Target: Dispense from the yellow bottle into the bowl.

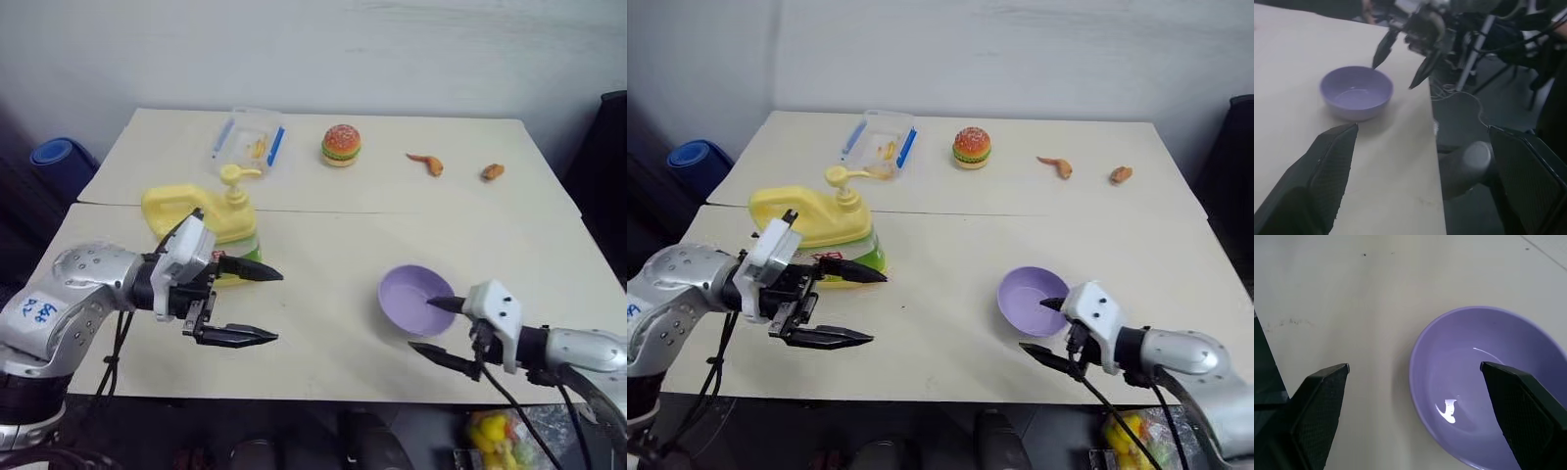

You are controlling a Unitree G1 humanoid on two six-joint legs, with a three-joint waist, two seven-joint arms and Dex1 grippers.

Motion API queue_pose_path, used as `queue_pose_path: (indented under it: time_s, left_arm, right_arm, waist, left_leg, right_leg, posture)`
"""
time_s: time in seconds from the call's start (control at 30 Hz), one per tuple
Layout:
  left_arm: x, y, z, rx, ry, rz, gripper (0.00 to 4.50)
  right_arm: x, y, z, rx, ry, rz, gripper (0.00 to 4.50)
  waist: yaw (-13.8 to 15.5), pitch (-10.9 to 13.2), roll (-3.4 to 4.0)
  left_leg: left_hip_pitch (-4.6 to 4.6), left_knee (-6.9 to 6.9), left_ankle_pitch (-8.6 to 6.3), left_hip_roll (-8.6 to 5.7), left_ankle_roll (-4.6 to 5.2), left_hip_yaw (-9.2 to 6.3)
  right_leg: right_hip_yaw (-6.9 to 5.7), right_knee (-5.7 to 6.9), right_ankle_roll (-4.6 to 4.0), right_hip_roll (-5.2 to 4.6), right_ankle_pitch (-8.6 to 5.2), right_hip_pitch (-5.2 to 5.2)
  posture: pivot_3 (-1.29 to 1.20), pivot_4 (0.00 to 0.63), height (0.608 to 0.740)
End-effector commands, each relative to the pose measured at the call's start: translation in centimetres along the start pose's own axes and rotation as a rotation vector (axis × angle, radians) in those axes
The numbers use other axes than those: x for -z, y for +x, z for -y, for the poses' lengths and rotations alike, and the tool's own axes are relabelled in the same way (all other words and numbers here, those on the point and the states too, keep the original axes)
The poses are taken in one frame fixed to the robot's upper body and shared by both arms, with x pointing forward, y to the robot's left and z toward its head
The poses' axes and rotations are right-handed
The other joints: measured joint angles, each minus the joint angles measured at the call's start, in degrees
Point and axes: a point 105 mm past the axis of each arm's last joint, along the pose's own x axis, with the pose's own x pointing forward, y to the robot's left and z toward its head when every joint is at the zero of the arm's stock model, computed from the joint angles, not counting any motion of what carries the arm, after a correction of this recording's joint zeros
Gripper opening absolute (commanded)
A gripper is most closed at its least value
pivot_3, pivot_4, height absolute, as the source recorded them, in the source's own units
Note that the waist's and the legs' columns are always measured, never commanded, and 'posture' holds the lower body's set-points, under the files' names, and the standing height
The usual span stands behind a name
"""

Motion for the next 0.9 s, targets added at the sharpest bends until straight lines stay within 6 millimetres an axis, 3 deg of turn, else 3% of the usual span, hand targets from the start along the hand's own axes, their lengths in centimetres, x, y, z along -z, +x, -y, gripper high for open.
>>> queue_pose_path:
  time_s: [0.03,0.23,0.5,0.8,0.9]
  left_arm:
    - [-0.4,0.3,0.6,0.092,0.024,-0.028,4.5]
    - [-0.4,0.4,0.5,0.155,0.05,-0.062,4.5]
    - [-0.8,0.5,-0.1,0.152,0.08,-0.055,4.5]
    - [-0.3,0.4,-0.2,0.14,0.09,-0.065,4.5]
    - [-0.4,0.6,-0.4,0.137,0.097,-0.059,4.5]
  right_arm:
    - [0.7,1.0,0.6,0.036,-0.021,-0.024,4.47]
    - [2.3,3.0,1.6,0.063,-0.019,-0.06,4.47]
    - [2.7,4.3,2.3,0.078,-0.019,-0.055,1.93]
    - [2.5,4.0,1.7,0.054,-0.035,-0.045,1.93]
    - [2.6,4.1,1.7,0.052,-0.032,-0.037,1.33]
  waist:
    - [-0.07,0.0,0.0]
    - [-0.01,0.01,0.01]
    - [-0.01,0.01,0.01]
    - [-0.02,0.01,0.01]
    - [-0.01,0.01,0.01]
  left_leg:
    - [0.01,0.0,0.0,0.0,0.0,0.05]
    - [0.06,0.04,0.0,0.02,-0.01,0.23]
    - [0.02,0.07,0.01,0.1,-0.02,0.32]
    - [0.04,0.08,0.01,0.14,-0.02,0.35]
    - [0.04,0.08,0.01,0.14,-0.02,0.35]
  right_leg:
    - [0.0,0.01,0.0,0.03,0.0,-0.02]
    - [0.07,0.05,0.06,0.36,0.03,-0.06]
    - [0.15,0.11,0.07,0.41,0.04,-0.18]
    - [0.16,0.18,0.07,0.41,0.04,-0.2]
    - [0.16,0.18,0.07,0.4,0.04,-0.2]
  posture:
    - [0.0,0.15,0.74]
    - [0.0,0.15,0.74]
    - [0.0,0.15,0.74]
    - [0.0,0.15,0.74]
    - [0.0,0.15,0.74]
